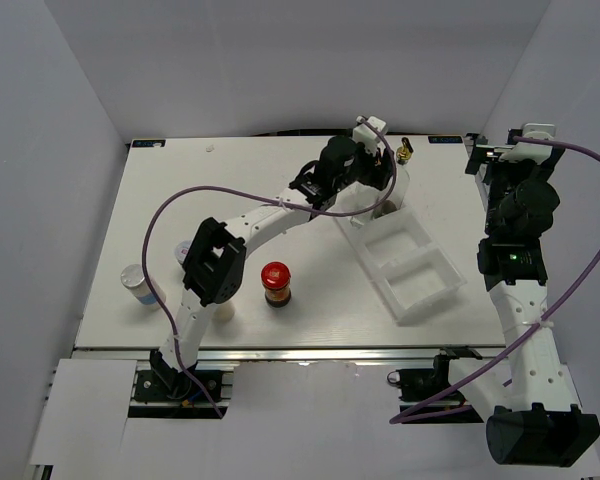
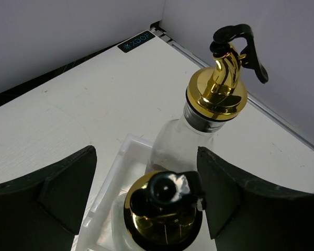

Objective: Organize the condiment bottles

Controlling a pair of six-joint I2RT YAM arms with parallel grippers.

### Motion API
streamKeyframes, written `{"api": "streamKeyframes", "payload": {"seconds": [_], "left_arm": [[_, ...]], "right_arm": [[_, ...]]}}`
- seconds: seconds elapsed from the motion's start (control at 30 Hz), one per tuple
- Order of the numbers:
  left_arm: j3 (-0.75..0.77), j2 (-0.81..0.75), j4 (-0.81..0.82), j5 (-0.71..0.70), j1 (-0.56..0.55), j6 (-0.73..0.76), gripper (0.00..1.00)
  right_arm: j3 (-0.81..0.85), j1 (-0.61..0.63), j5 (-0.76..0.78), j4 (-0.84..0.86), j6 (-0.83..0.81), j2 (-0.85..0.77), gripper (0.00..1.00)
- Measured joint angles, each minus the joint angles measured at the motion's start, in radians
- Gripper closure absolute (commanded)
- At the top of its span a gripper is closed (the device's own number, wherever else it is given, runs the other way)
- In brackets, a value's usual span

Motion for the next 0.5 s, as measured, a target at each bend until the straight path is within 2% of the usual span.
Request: {"api": "streamKeyframes", "payload": {"seconds": [0.13, 0.17, 0.2, 0.5], "left_arm": [[0.000, -0.002, -0.010, 0.000, -0.007, 0.005, 0.11], [0.000, -0.004, -0.016, -0.001, -0.007, 0.006, 0.03], [0.000, -0.006, -0.023, -0.001, -0.008, 0.007, 0.02], [-0.002, -0.077, -0.045, -0.006, -0.008, 0.008, 0.02]], "right_arm": [[0.000, 0.000, -0.009, 0.000, 0.000, 0.000, 0.11], [0.000, 0.000, -0.014, -0.001, 0.000, 0.000, 0.11], [0.000, 0.000, -0.019, -0.003, 0.000, 0.000, 0.11], [0.000, 0.000, -0.069, -0.010, -0.003, 0.005, 0.11]]}}
